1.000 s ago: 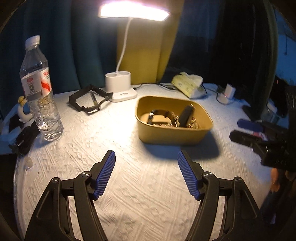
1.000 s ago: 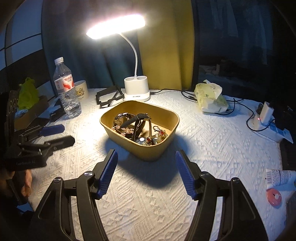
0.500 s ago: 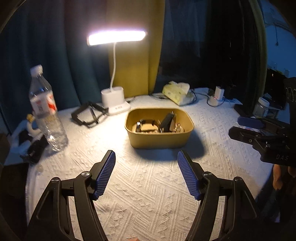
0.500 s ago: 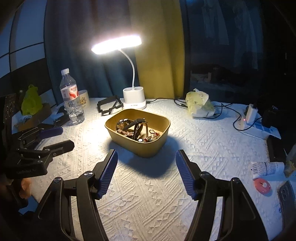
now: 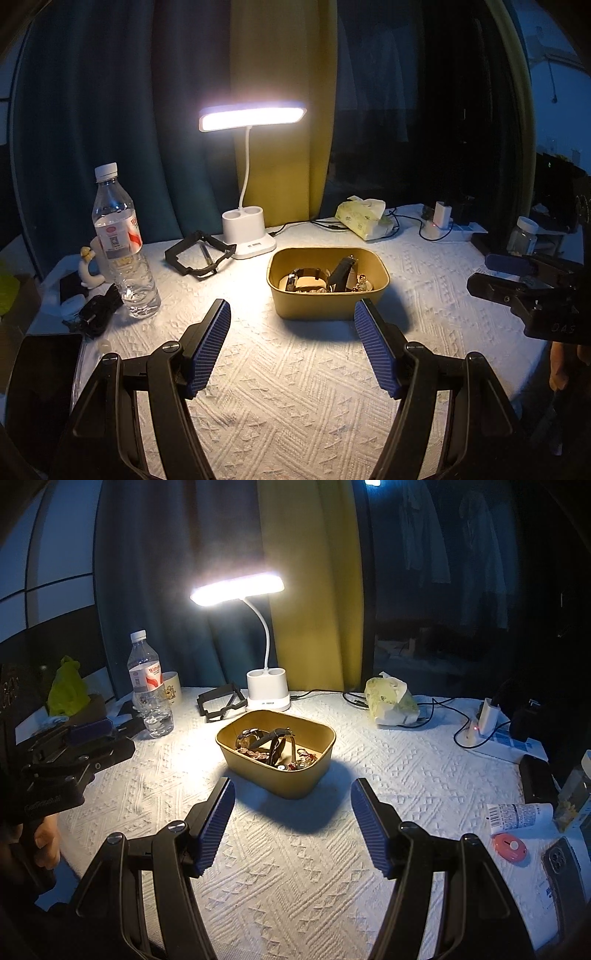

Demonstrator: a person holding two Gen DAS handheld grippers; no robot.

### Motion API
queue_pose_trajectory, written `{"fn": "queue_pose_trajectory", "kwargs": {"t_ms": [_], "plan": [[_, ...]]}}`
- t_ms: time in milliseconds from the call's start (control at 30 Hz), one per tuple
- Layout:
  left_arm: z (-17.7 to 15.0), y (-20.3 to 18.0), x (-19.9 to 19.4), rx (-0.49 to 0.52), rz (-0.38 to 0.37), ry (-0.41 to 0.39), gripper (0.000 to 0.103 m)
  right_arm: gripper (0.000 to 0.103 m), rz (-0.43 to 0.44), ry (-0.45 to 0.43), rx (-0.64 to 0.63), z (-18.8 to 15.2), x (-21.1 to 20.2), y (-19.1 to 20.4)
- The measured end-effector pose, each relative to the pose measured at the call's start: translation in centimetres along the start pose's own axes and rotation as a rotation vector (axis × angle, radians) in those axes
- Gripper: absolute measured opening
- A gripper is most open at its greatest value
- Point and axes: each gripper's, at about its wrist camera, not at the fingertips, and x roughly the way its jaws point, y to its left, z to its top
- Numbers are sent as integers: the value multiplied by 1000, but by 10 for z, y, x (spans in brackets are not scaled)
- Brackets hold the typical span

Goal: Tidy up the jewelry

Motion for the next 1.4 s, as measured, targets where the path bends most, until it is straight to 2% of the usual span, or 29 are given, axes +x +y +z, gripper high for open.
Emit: {"fn": "queue_pose_trajectory", "kwargs": {"t_ms": [1400], "plan": [[5,9,-5,-21,8,-32,73,65,7,22,-5,2,9,8]]}}
